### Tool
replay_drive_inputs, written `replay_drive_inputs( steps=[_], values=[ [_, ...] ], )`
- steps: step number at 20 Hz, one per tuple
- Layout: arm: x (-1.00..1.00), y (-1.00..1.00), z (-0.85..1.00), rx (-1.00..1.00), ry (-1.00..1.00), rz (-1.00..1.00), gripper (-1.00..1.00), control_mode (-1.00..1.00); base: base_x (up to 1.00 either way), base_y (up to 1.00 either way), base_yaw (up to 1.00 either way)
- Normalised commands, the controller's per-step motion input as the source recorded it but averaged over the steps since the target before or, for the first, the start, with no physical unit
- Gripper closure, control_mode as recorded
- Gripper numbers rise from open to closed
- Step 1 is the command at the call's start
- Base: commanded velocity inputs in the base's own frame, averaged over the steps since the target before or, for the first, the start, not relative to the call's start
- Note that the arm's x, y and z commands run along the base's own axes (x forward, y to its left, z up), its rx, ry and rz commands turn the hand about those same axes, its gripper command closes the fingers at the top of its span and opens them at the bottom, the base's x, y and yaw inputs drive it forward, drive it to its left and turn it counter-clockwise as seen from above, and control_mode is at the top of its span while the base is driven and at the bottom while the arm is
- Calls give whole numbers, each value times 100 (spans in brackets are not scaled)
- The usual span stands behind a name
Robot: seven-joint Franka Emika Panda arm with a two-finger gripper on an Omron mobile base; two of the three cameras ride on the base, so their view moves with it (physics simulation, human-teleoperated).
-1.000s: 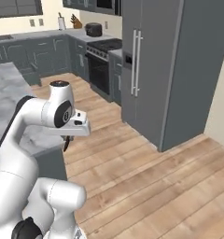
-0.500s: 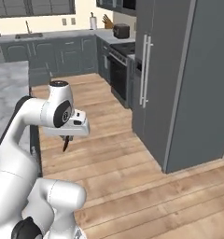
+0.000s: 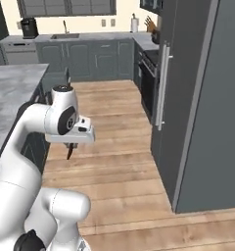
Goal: Pick up the metallic utensils from the counter and place them in the open drawer. Make sure not to pick up any wooden utensils.
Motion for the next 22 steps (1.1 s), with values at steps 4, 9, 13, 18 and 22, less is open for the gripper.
replay_drive_inputs(
  steps=[4, 9, 13, 18, 22],
  values=[
    [0, 0, 0, 0, 0, 0, 100, 100, 100, -11, 37],
    [0, 0, 0, 0, 0, 0, 100, 100, 100, -10, 11],
    [0, 0, 0, 0, 0, 0, 100, 100, 100, 6, 12],
    [0, 0, 0, 0, 0, 0, 100, 100, 100, 1, 25],
    [0, 0, 0, 0, 0, 0, 100, 100, 100, -12, 24]
  ],
)
